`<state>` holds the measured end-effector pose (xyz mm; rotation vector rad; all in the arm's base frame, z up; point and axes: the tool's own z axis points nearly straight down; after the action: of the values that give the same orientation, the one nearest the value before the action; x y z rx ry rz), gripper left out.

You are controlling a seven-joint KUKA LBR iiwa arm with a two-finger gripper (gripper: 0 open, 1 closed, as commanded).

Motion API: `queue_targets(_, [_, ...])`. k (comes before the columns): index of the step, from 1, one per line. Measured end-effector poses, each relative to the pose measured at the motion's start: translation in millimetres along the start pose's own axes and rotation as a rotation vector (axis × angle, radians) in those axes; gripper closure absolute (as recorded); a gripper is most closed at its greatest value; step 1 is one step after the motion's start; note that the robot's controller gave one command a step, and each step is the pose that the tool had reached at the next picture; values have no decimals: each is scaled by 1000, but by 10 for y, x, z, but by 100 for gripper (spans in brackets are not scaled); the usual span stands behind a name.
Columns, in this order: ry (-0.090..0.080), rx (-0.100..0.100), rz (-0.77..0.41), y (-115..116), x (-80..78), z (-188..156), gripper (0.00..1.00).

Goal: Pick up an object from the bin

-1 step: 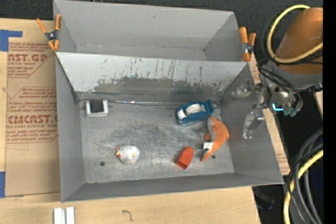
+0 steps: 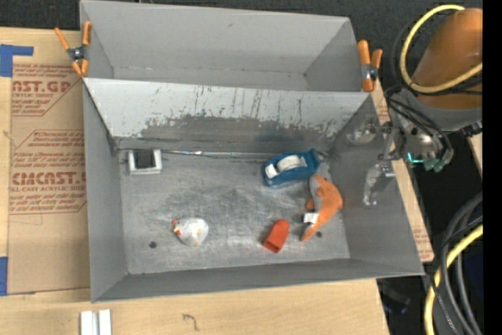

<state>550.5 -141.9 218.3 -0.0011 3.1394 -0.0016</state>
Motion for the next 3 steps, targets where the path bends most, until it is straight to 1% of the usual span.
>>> queue_targets(1, [-5, 1, -77, 147, 122, 345, 0])
queue_targets(2, [2, -1, -262, 545, 331, 1473, 100])
queue_targets(3, [2, -1, -262, 545, 331, 1473, 100])
